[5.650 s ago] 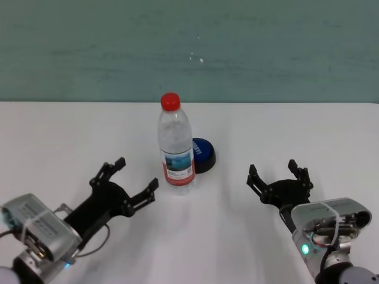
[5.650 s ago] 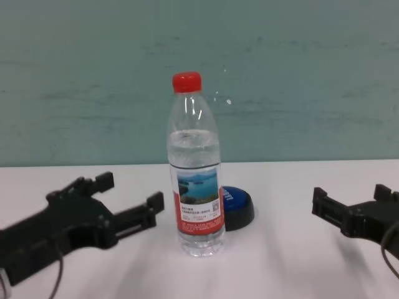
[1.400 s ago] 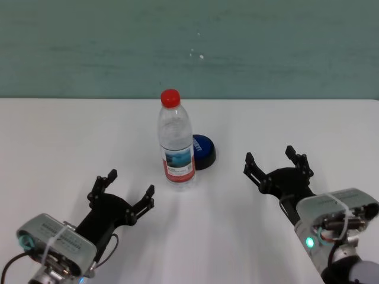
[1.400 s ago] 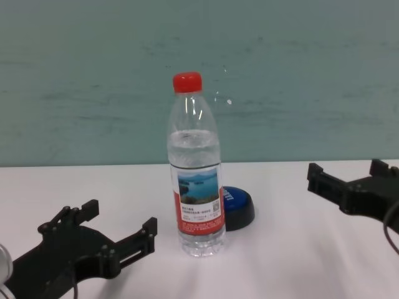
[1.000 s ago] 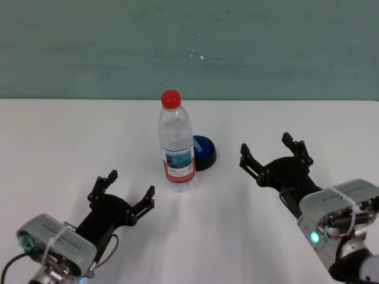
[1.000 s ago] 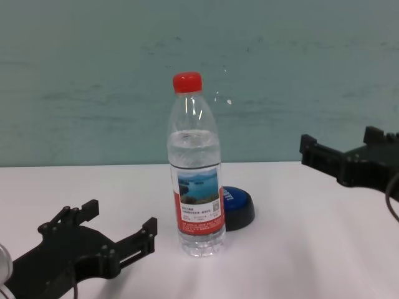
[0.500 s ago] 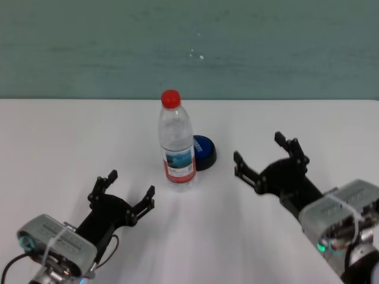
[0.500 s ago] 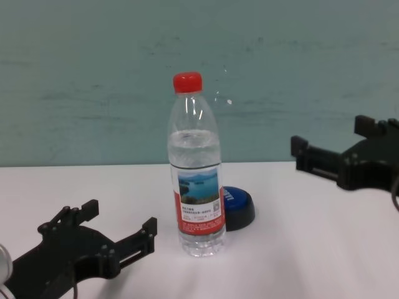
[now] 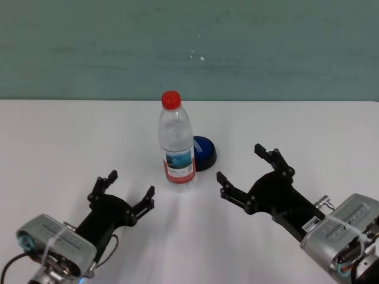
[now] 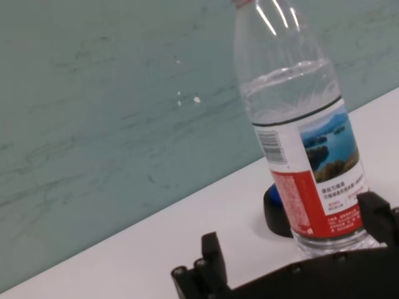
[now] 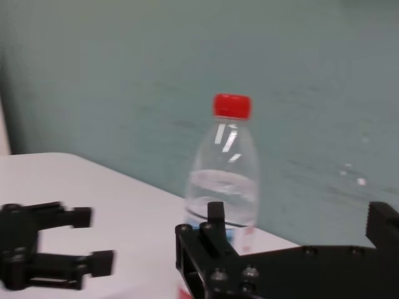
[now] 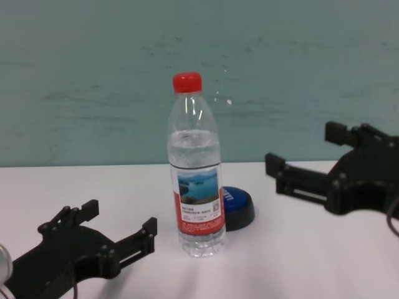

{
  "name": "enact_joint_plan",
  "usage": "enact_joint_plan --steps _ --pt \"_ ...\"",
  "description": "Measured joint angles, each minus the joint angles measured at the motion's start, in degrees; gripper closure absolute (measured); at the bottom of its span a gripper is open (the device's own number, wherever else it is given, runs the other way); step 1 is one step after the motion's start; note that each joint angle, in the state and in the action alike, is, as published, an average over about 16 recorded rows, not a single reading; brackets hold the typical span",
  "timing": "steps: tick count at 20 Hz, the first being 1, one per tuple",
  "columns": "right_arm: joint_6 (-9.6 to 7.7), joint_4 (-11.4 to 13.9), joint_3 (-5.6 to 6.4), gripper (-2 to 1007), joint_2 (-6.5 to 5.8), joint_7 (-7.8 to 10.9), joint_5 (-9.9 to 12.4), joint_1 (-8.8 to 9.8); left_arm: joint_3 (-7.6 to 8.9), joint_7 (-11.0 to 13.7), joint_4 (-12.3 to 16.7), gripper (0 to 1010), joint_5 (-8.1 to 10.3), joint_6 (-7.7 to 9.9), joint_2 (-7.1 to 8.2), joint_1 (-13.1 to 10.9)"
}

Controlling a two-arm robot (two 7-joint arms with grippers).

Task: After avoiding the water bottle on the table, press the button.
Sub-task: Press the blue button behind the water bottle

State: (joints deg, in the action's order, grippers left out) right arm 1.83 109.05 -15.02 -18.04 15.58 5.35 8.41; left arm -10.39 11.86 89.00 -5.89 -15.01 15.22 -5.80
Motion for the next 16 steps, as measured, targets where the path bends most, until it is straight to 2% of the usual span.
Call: enact_joint_plan --steps 7,11,16 --pt "1.31 -1.7 -1.02 1 -2.33 4.03 3.1 0.07 0.0 0.0 0.0 10 0.0 0.0 0.0 0.0" --pt "1.03 -3.1 -1.24 1 -3.05 5.17 5.6 -0.14 0.0 0.0 0.0 10 0.0 0.0 0.0 0.0" --pt "0.12 -5.0 -0.89 1 -3.31 5.69 9.3 -0.5 0.0 0.0 0.0 10 0.0 0.0 0.0 0.0"
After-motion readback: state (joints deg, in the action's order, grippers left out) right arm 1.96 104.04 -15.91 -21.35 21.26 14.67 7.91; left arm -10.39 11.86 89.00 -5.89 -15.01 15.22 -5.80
